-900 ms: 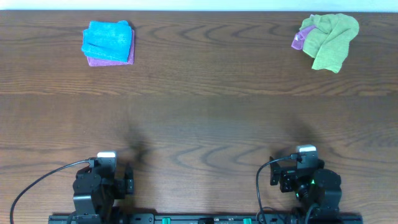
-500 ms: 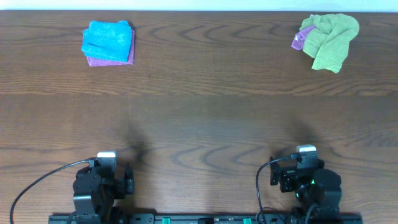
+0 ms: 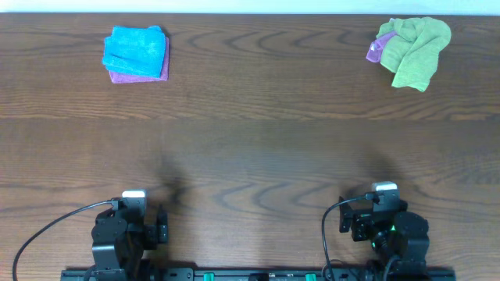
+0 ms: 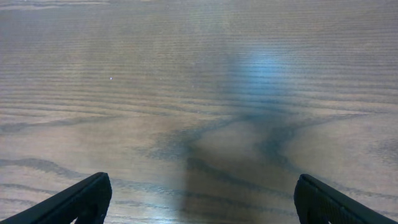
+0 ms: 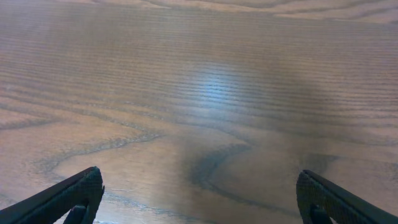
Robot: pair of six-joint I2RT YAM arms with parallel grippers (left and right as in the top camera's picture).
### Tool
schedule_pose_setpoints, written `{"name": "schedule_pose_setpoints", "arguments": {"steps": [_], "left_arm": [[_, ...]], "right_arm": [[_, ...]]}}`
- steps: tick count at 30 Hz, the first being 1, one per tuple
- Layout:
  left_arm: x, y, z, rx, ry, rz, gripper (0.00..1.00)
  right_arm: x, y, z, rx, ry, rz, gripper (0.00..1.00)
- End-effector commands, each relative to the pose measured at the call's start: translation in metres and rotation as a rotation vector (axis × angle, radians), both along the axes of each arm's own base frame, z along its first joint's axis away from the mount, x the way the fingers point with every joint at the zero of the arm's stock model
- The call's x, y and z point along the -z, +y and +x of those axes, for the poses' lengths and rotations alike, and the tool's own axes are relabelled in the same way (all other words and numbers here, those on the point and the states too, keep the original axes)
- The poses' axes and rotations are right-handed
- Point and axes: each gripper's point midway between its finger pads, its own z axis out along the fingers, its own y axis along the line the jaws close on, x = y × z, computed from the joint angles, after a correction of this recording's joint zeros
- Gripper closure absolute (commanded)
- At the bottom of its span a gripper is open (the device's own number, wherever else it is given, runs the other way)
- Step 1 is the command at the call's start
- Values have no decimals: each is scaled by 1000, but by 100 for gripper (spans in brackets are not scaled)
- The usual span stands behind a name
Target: Fold the cloth
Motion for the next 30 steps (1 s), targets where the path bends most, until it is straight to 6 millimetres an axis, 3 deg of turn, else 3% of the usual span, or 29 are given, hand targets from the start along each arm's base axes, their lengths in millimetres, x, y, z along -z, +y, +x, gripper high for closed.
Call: {"name": "schedule_pose_setpoints", "arguments": {"steps": [1, 22, 25, 30], "left_arm": [[1, 2, -1, 2, 0, 25, 5], [1, 2, -1, 1, 0, 24, 5], [1, 2, -1, 2, 0, 25, 5], [1, 2, -1, 2, 0, 25, 5]], "right_arm": [[3, -2, 0, 19, 1, 7, 1], [3, -2, 0, 19, -1, 9, 1], [-4, -2, 1, 31, -10, 24, 1], [-33, -7, 4, 85, -15, 49, 1]]}}
